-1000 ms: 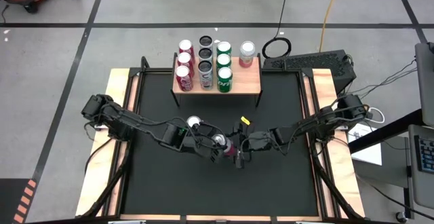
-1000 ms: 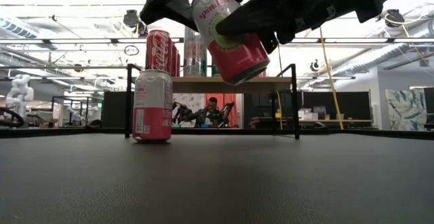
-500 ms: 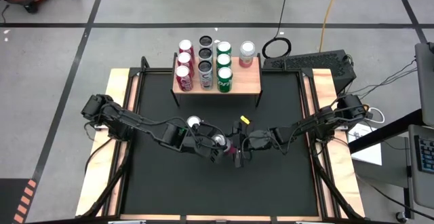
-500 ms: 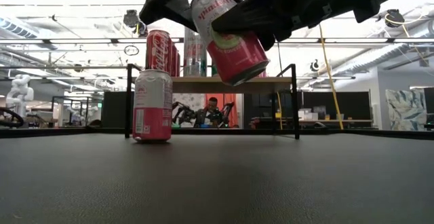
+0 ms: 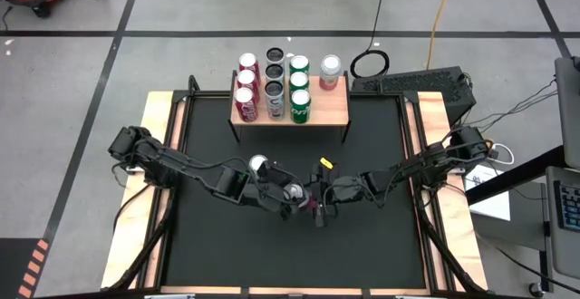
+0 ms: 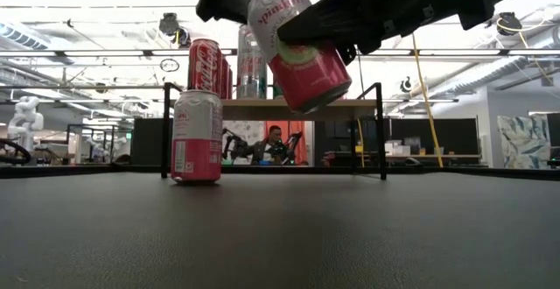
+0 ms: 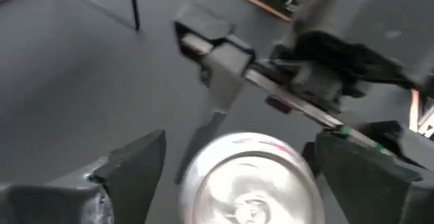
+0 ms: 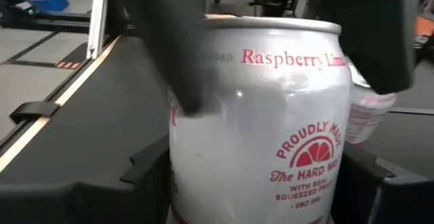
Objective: Place canned beverage on shelf
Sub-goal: Put the bottom pink soda can aligned with the other pink soda can on the shelf
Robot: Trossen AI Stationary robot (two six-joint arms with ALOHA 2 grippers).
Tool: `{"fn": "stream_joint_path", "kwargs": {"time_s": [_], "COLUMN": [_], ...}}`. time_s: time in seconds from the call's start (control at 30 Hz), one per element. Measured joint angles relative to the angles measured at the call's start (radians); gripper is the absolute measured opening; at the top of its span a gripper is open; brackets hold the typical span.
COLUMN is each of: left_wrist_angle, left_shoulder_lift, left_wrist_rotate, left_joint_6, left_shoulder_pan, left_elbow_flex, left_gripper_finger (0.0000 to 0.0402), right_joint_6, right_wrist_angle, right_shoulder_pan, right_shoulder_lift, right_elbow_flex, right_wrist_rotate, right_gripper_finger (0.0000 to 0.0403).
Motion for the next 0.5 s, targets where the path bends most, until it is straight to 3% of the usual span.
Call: {"fn": "stream_joint_path", "kwargs": {"time_s": [0.17,0.37,0.5], "left_wrist_angle": [0.032,0.023,0.025], "left_shoulder_lift": [-0.036,-0.088,-0.091], "left_wrist_rotate": [-0.024,-0.244,-0.315], "left_joint_6": [0.06,0.184,0.297], "left_shoulder_pan": [-0.04,-0.143,-0.226], "left_elbow_flex": [0.0,0.0,0.001], "left_gripper_finger": [0.0394,0.0396,0.0397], "right_joint_6": [-0.002,-0.007,-0.016], "right_wrist_angle": [-0.003,-0.08,-0.164], "right_shoulder_pan": [-0.003,-0.001,-0.003], "right_shoulder_lift": [-0.002,-0.068,-0.129], "right_elbow_flex": [0.0,0.0,0.0], "right_wrist_rotate": [-0.018,-0.063,-0.086], "right_gripper_finger": [0.0269,0.0269,0.0269]}}
